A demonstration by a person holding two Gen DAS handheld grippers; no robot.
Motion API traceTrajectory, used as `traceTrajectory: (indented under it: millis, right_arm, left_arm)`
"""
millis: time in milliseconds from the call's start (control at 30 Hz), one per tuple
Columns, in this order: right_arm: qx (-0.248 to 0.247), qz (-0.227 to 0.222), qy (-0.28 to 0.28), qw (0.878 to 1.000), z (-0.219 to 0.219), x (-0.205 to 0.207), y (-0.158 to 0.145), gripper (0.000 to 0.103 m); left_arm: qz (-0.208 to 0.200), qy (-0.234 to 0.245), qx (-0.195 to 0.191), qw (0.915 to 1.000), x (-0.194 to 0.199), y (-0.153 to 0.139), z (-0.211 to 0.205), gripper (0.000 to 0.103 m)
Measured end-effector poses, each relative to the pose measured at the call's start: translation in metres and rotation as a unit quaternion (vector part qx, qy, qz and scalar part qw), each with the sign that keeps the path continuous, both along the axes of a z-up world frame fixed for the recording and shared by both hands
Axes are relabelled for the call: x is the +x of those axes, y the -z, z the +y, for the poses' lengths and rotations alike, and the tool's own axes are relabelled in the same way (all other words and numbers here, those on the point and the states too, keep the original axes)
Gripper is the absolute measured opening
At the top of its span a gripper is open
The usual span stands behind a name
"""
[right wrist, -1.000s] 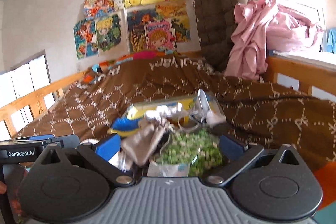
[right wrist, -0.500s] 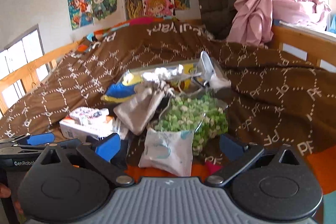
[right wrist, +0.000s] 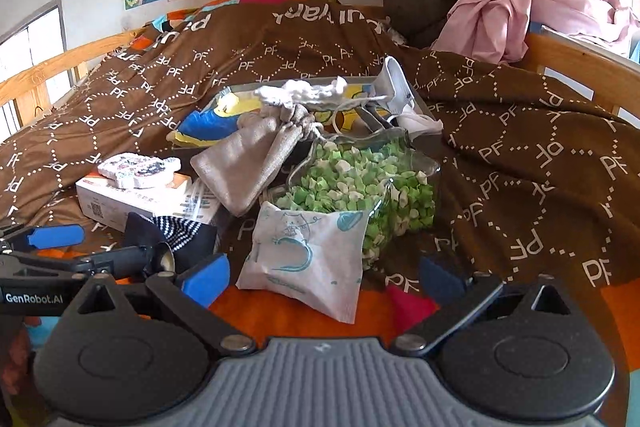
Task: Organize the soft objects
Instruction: 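Grasp the navy sock with the left tool while the right tool grasps the white printed pouch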
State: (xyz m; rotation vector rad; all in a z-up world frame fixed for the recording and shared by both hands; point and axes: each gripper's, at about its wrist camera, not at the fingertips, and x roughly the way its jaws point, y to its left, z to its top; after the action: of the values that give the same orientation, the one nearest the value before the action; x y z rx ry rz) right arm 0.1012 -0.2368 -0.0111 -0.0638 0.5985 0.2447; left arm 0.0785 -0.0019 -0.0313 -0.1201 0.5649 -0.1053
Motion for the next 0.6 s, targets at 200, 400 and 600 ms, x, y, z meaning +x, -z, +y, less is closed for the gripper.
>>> traceTrajectory:
  millis: [200, 400, 600]
  right_arm:
    - [-0.003, 0.012, 0.006, 1.000, -0.001, 0.007, 0.007, 0.103]
    - [-0.007, 0.017, 0.011, 1.000, -0.001, 0.012, 0.012, 0.103]
    - [-0.010, 0.018, 0.015, 1.000, 0.000, 0.016, 0.014, 0.103]
  left_arm:
    - [0.005, -0.009, -0.007, 0.9999, 0.008, 0.006, 0.002, 0.102]
    - [0.015, -0.006, -0.003, 0.9999, 0.013, 0.015, -0.001, 0.102]
    - [0.013, 0.002, -0.003, 0.9999, 0.016, 0.018, -0.003, 0.102]
